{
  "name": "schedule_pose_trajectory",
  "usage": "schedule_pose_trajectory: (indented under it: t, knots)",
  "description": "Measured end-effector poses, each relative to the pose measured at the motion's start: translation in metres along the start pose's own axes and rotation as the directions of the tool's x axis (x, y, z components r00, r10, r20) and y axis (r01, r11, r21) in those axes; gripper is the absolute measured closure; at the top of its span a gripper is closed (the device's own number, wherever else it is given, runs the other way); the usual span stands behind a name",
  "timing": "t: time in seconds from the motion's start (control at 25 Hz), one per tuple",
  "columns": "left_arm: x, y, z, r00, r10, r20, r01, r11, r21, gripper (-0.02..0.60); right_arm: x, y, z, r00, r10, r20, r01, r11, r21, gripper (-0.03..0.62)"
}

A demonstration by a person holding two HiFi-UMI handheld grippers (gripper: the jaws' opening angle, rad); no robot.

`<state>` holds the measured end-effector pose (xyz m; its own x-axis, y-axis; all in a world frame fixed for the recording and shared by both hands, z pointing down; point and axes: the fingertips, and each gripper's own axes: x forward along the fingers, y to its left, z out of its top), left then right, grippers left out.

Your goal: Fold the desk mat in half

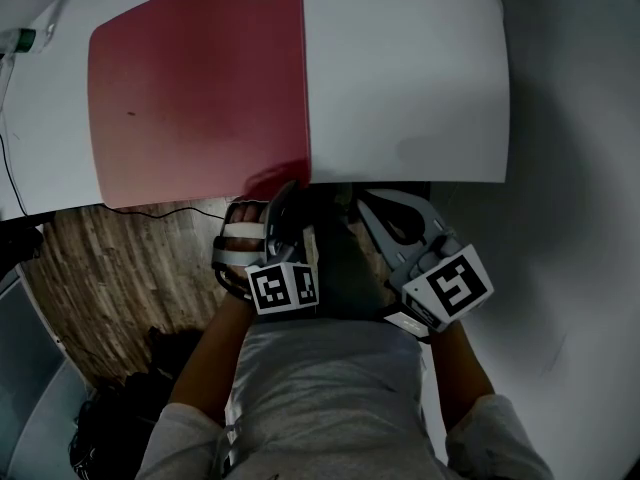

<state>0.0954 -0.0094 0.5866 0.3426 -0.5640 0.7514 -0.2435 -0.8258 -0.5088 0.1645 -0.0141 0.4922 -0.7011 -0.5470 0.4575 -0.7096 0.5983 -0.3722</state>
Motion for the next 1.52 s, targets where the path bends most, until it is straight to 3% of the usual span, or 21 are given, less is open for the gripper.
schedule_pose_trajectory:
  t: [0.16,0.44,0.68,1.12,1.4,1.52]
  knots:
    - [-0.002,0.005,0.0,1.0,0.021,-0.002,-0.021,0.999,-0.028,0.48,-0.001,0.002,0.0,1.0,0.0,0.001,0.0,1.0,0.005,0.586]
    - [-0.014,0.018,0.007,0.997,-0.005,0.071,0.019,0.979,-0.204,0.545,-0.001,0.0,0.002,1.0,0.004,-0.001,-0.004,1.0,-0.003,0.586]
    - [-0.028,0.037,0.01,0.993,-0.003,0.121,0.045,0.937,-0.346,0.546,0.004,0.006,0.009,1.0,0.019,-0.002,-0.019,0.999,-0.026,0.586]
    - [-0.056,0.071,-0.001,0.985,0.088,0.152,-0.006,0.882,-0.471,0.546,0.022,0.022,0.022,0.999,0.051,-0.014,-0.052,0.994,-0.096,0.588]
    - [-0.087,0.106,-0.033,0.969,0.11,0.223,0.031,0.835,-0.549,0.548,0.043,0.048,0.034,1.0,-0.004,0.0,0.004,0.995,-0.103,0.588]
    - [-0.101,0.125,-0.054,0.956,0.116,0.27,0.073,0.797,-0.6,0.548,0.054,0.061,0.036,0.999,-0.045,0.004,0.045,0.993,-0.11,0.587]
